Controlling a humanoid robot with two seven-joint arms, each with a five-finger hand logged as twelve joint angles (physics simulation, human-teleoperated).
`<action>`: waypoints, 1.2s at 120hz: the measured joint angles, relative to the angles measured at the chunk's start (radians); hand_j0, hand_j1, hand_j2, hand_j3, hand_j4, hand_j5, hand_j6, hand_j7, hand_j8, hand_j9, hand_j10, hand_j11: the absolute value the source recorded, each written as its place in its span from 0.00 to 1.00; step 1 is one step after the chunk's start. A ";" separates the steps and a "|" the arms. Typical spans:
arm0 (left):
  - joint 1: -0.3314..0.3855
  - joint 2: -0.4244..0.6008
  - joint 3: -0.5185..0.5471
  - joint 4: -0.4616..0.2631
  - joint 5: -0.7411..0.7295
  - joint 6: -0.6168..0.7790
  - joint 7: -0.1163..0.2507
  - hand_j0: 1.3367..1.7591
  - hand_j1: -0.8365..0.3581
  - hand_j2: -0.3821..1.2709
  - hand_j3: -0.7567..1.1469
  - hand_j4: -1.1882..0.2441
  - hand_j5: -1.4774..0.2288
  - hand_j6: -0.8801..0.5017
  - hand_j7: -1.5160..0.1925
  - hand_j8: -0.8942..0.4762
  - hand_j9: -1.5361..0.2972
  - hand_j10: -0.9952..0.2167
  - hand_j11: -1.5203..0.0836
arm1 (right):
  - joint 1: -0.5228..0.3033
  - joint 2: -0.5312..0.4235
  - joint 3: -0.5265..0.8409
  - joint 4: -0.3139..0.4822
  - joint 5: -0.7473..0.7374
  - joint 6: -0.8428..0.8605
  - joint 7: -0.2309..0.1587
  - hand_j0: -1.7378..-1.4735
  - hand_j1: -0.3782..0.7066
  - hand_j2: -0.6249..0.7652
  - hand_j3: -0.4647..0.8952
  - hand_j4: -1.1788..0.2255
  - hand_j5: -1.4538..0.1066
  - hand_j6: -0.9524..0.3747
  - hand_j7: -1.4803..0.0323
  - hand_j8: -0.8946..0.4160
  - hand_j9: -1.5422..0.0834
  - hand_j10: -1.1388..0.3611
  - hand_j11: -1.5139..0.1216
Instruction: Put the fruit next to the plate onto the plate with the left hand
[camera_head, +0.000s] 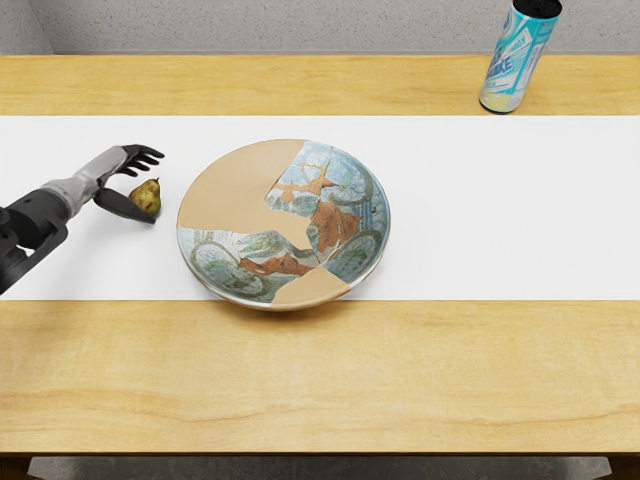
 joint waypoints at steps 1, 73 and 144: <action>0.000 0.000 0.000 0.000 0.000 -0.001 0.000 0.76 0.67 0.27 0.40 0.60 0.62 0.40 0.64 0.42 0.61 0.56 0.69 | 0.000 0.000 0.000 0.000 0.000 0.000 0.000 0.30 0.03 0.45 0.34 0.84 0.93 0.72 0.98 0.68 0.95 0.76 0.93; -0.006 0.012 0.002 0.006 0.004 -0.080 -0.001 0.76 0.52 0.30 0.40 0.50 0.50 0.29 0.52 0.30 0.50 0.43 0.56 | 0.000 0.000 0.000 0.000 0.000 0.000 0.001 0.30 0.03 0.45 0.34 0.84 0.93 0.72 0.98 0.68 0.95 0.76 0.93; -0.038 0.012 0.055 0.005 0.003 -0.097 -0.001 0.75 0.46 0.36 0.40 0.37 0.40 0.25 0.40 0.33 0.38 0.40 0.42 | 0.000 0.000 0.000 0.000 0.000 0.000 0.001 0.30 0.03 0.45 0.34 0.84 0.93 0.72 0.98 0.68 0.95 0.76 0.93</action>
